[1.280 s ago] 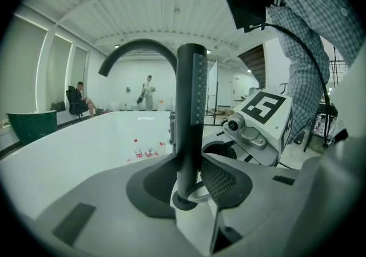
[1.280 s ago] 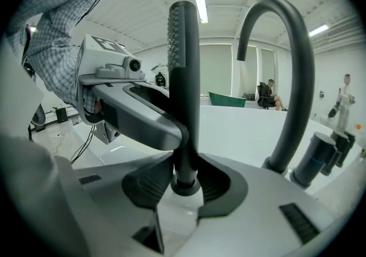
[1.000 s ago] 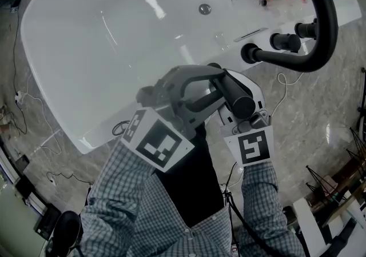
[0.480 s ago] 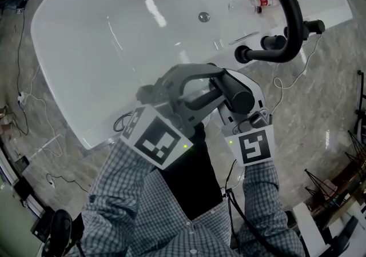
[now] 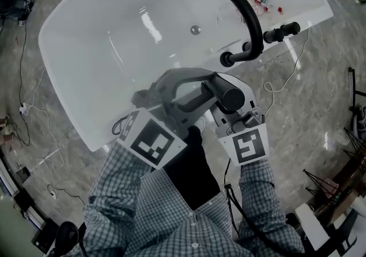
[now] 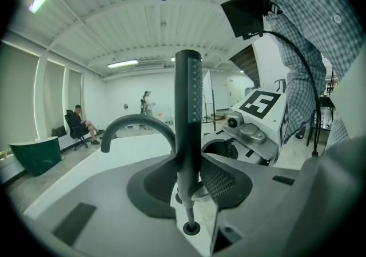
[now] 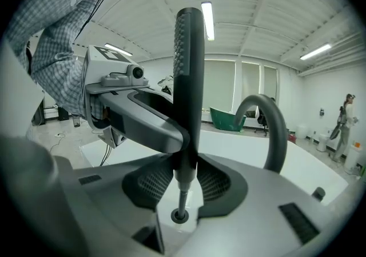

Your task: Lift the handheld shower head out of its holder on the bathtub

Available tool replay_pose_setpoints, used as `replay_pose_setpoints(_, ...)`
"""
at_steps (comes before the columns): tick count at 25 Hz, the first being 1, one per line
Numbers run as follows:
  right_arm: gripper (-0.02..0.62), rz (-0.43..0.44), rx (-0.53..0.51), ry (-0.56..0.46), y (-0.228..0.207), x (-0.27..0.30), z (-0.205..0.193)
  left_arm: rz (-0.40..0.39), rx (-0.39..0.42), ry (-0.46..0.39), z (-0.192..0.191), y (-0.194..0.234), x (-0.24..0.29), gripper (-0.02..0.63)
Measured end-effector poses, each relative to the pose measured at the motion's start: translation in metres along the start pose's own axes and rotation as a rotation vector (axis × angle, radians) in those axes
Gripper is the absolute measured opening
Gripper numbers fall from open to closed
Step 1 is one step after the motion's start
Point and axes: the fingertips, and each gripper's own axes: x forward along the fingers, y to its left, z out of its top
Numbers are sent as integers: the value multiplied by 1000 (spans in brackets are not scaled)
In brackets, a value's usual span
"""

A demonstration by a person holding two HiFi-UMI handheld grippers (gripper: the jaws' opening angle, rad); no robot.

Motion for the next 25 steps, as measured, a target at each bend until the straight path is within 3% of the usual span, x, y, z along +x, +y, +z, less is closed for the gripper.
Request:
replay_pose_setpoints(6, 126, -38, 72, -93, -7, -18, 44, 14, 6, -27, 35, 0, -13, 130)
replay_pose_setpoints(12, 123, -24, 32, -90, -4, -34, 71, 35, 23, -24, 60, -1, -28, 130)
replay_pose_setpoints(25, 123, -39, 71, -199, -5, -77, 155, 56, 55, -59, 139, -7, -66, 129)
